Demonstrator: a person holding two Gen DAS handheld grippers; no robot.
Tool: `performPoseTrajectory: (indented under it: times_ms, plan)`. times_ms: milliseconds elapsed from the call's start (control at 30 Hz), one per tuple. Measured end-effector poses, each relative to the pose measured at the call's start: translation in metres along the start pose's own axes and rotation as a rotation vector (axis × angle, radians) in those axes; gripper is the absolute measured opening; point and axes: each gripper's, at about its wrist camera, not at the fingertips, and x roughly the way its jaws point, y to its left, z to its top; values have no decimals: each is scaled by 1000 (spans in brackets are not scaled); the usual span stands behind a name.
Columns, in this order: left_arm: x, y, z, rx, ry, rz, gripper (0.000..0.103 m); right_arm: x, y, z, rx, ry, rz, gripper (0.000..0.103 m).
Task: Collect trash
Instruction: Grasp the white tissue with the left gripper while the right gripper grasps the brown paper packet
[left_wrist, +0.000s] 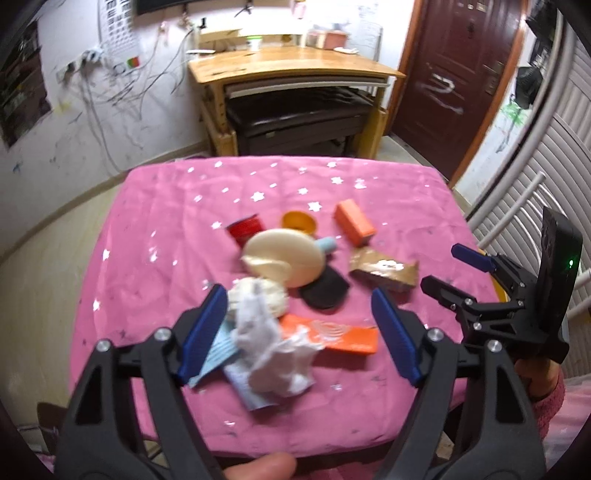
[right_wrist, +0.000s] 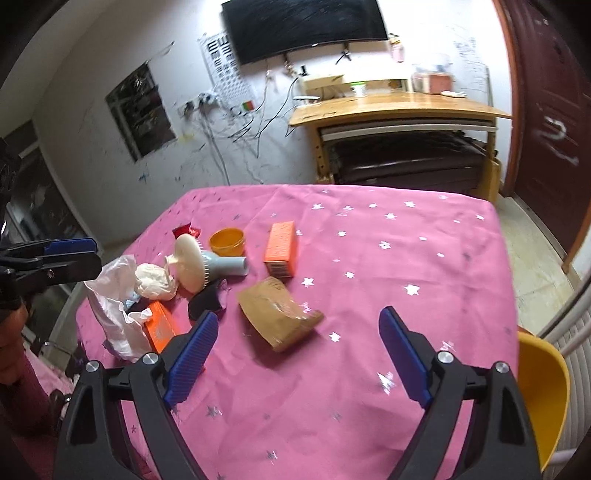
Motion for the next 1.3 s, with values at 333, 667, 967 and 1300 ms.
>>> performPoseTrajectory:
  times_ms: [333, 667, 967, 1300]
  plan:
    - [26, 19, -18, -28, 69, -31, 76, 43, 18, 12, -123, 93, -66, 85]
    - [34, 23, -28, -48, 85, -54, 30, 74, 30, 10, -180, 160, -117, 85]
    - [23, 28, -32, -56, 50, -30, 9, 74, 27, 9, -170, 154, -133, 46]
    - [2, 32, -23, -91, -9, -29, 9, 42, 21, 11, -151, 51, -131, 30]
